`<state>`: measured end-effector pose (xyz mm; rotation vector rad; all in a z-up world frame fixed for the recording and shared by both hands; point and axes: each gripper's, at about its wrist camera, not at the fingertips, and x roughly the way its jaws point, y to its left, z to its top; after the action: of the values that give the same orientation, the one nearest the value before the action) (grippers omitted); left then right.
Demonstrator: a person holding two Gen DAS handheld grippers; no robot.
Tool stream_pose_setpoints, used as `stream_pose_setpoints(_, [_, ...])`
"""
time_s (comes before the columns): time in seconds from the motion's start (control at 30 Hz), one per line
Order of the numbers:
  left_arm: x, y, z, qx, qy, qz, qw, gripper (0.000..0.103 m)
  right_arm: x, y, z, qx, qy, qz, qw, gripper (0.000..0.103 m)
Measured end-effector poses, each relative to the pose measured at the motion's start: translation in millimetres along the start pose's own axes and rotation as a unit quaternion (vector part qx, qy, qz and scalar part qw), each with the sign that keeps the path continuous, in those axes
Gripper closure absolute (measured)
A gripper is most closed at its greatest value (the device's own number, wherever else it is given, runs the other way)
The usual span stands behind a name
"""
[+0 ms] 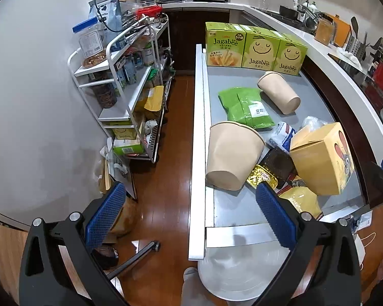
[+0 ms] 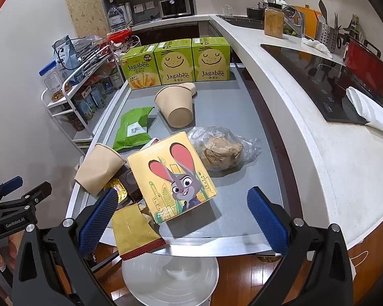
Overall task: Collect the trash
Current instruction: 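Move both grippers toward the tan paper cup and yellow rabbit box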
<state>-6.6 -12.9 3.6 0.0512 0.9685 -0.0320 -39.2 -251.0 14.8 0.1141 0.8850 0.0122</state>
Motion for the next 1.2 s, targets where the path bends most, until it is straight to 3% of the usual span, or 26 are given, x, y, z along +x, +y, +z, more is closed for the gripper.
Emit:
stream_pose_setpoints(0.5, [13.7,10.2,-6.5,-0.018,0.021,0.002,0.9996,0.001,11.7,-3.8,-8.7,-0.004,0.016,-0.002,1.0,0.004])
stream_pose_setpoints(0.73, [13.4,14.1,-5.3,-0.035,0.021,-0.022,0.9989,0.001,13.6,-5.2,-6.4,-0.009,0.021,0.01,1.0,0.004])
stream_pose_setpoints(1.2, [19.2,2.1,-0.8,-0.006,0.025,-0.034,0.9991,0.001,24.9,2.7,-0.3,-0.03,0.032,0.016,0.999,0.004])
